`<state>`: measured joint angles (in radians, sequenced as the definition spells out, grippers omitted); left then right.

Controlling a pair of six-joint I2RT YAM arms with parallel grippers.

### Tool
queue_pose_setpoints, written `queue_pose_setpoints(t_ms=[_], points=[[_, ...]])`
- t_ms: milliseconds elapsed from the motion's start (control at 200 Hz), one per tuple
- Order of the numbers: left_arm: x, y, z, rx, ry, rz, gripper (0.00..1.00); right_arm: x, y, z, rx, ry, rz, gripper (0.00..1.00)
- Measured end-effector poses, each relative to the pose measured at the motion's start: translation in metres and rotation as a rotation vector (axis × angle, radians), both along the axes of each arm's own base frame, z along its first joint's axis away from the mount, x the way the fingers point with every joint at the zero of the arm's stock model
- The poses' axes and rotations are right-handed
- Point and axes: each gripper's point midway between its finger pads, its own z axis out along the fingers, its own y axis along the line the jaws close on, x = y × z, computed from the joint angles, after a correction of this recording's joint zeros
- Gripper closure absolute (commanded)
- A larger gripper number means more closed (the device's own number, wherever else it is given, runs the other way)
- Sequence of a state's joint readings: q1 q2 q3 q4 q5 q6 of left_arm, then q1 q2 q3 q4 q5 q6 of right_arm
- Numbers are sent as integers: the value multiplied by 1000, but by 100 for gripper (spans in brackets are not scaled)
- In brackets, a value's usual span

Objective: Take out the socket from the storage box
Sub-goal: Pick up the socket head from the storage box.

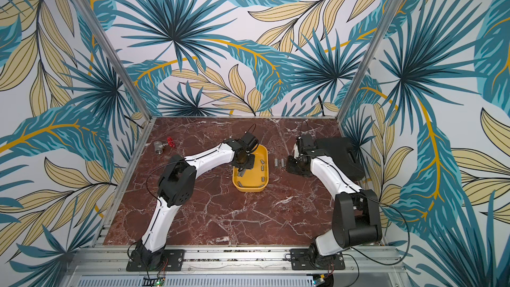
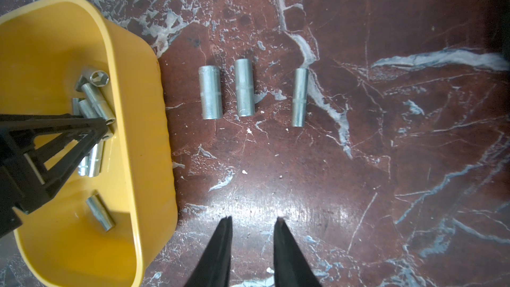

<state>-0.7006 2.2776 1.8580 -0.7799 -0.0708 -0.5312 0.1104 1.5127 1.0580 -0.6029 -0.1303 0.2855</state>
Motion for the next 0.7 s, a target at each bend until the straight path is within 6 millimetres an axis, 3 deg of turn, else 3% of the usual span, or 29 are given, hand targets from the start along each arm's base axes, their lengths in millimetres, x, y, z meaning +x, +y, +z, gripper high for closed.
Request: queue_pose_setpoints(t_ms=[421, 701], points=[[2, -7, 1, 10, -19, -67, 77, 0, 2, 0, 10, 2, 2, 72], [-1, -5, -9, 30, -2, -83, 74, -1, 3, -1, 15, 4, 1, 72]])
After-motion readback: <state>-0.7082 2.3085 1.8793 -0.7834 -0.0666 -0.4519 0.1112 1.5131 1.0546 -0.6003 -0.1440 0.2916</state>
